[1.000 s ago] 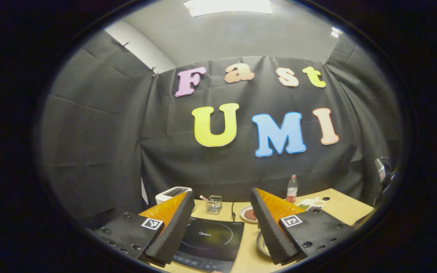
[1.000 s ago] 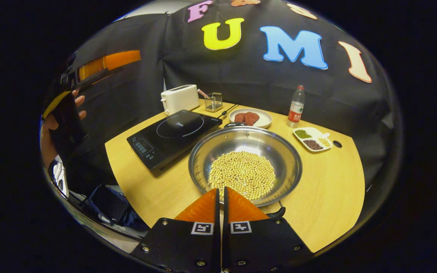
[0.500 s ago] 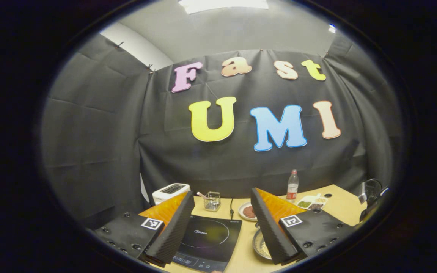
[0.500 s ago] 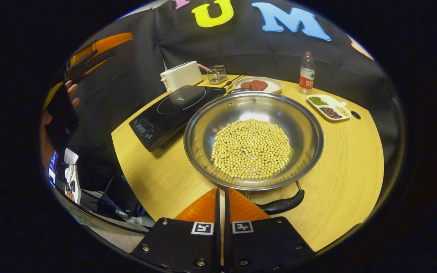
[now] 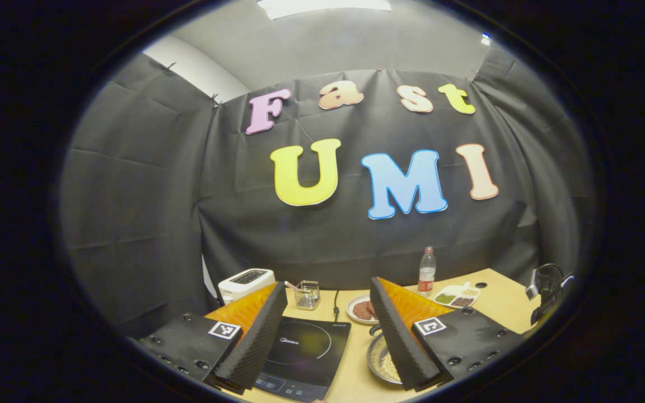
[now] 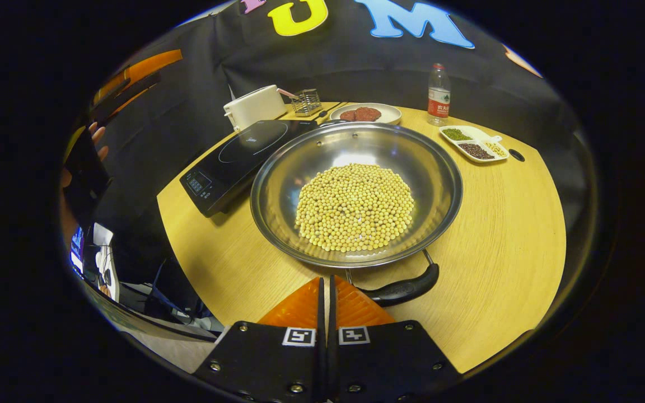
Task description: First push the handle of the pot to place it horizontally, then grasp the pot with both hands and set it on the induction cooktop.
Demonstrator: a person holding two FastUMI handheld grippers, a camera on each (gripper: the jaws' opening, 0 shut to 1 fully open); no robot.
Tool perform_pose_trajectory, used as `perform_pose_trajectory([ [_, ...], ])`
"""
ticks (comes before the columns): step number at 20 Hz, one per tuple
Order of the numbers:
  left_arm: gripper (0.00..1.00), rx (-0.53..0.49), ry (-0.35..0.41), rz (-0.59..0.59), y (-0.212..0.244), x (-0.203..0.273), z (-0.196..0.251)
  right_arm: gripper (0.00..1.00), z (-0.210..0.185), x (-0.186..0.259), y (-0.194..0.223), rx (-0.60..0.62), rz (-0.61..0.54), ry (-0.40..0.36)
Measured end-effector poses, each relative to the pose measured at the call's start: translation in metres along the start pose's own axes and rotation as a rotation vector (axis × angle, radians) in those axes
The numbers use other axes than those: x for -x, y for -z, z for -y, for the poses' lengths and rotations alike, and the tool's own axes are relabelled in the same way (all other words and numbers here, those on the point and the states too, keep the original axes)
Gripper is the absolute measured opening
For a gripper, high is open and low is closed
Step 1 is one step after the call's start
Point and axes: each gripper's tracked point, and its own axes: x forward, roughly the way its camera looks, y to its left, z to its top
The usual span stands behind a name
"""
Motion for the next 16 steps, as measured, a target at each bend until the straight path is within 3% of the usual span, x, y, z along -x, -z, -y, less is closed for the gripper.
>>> perform_pose_trajectory([
  [16, 1.0, -0.008, -0.013, -0.02, 0.007, -0.021, 0.017, 0.01, 0.079, 0.006, -0.012, -0.096, 0.01, 0.092],
])
